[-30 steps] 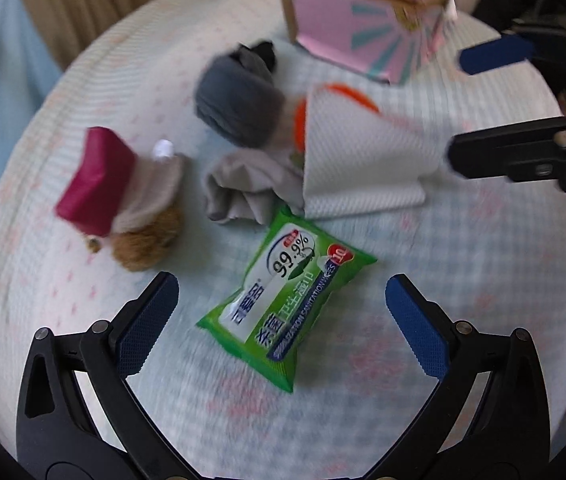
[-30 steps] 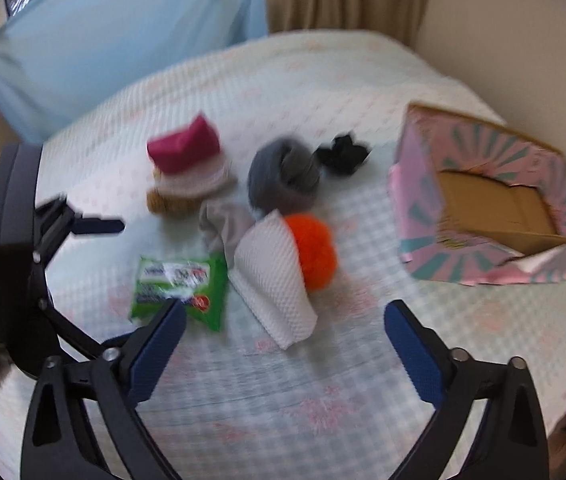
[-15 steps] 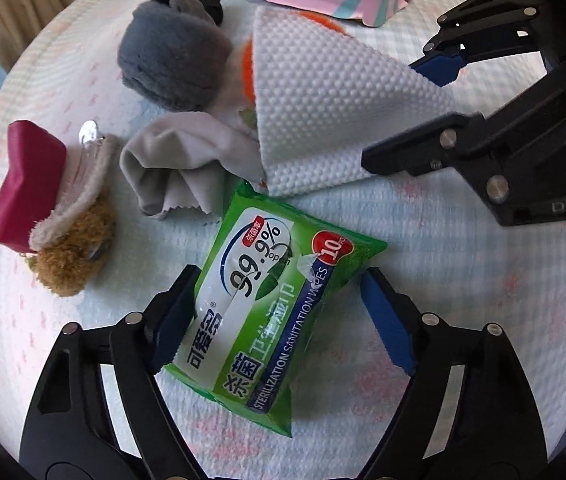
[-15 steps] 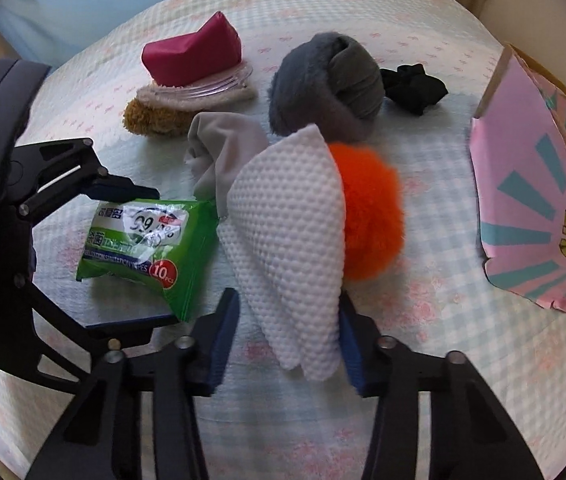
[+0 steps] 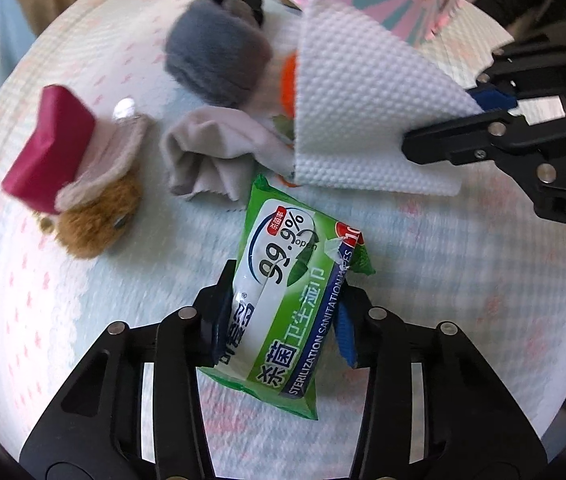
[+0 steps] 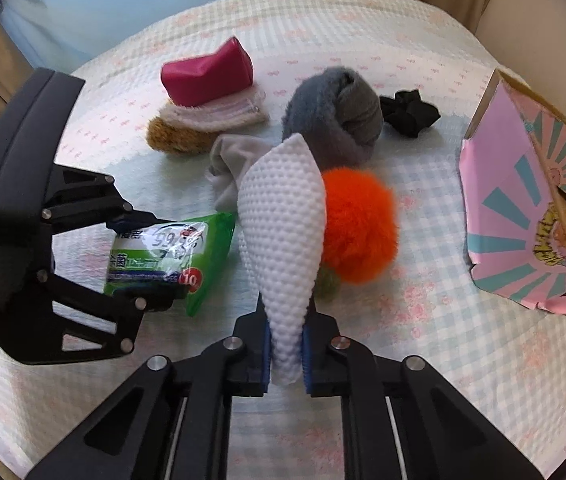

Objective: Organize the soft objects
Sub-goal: 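Lift the wipes pack and towel and carry both toward the cardboard box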

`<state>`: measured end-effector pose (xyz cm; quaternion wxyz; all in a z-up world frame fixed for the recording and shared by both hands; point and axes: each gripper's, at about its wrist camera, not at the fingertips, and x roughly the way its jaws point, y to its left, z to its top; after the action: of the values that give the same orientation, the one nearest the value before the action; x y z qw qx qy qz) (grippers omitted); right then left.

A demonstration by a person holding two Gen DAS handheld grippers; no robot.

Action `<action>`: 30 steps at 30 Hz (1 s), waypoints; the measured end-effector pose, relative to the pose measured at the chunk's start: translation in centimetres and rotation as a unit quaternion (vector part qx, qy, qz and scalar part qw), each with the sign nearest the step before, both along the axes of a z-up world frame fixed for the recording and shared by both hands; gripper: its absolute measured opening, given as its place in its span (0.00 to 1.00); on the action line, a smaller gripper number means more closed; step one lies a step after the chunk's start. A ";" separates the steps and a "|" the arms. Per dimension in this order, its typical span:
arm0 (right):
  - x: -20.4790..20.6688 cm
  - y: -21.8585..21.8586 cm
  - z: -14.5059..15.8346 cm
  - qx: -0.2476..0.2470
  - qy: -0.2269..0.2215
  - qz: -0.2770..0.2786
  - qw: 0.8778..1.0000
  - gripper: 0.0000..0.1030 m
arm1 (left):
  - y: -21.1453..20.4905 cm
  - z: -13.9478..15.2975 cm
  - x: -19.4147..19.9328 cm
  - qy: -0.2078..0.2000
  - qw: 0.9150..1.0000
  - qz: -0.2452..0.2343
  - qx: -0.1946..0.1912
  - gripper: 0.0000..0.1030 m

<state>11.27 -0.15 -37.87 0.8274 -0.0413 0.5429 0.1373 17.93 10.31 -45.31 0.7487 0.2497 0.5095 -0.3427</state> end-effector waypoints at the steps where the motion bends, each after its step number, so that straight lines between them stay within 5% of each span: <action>1: -0.1 0.0 0.2 0.001 -0.003 0.000 1.000 0.10 | 0.3 0.5 -0.1 -0.001 1.000 0.009 -0.004 0.37; 12: -0.8 -0.5 7.3 0.026 -0.035 -0.022 0.999 0.10 | 2.8 10.3 -0.8 -0.031 0.994 0.096 -0.041 0.37; 22: -1.5 -2.6 17.9 0.055 -0.088 -0.060 0.993 0.10 | 3.4 22.4 -0.2 -0.063 0.970 0.203 -0.116 0.37; 30: -1.6 -8.6 24.6 0.091 -0.125 -0.102 0.983 0.10 | -0.7 29.6 -0.2 -0.099 0.952 0.251 -0.143 0.37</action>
<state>9.69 -8.70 -13.26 0.8986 0.0727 0.4222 0.0952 17.75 9.64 -15.70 0.8852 0.0373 0.4245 -0.1863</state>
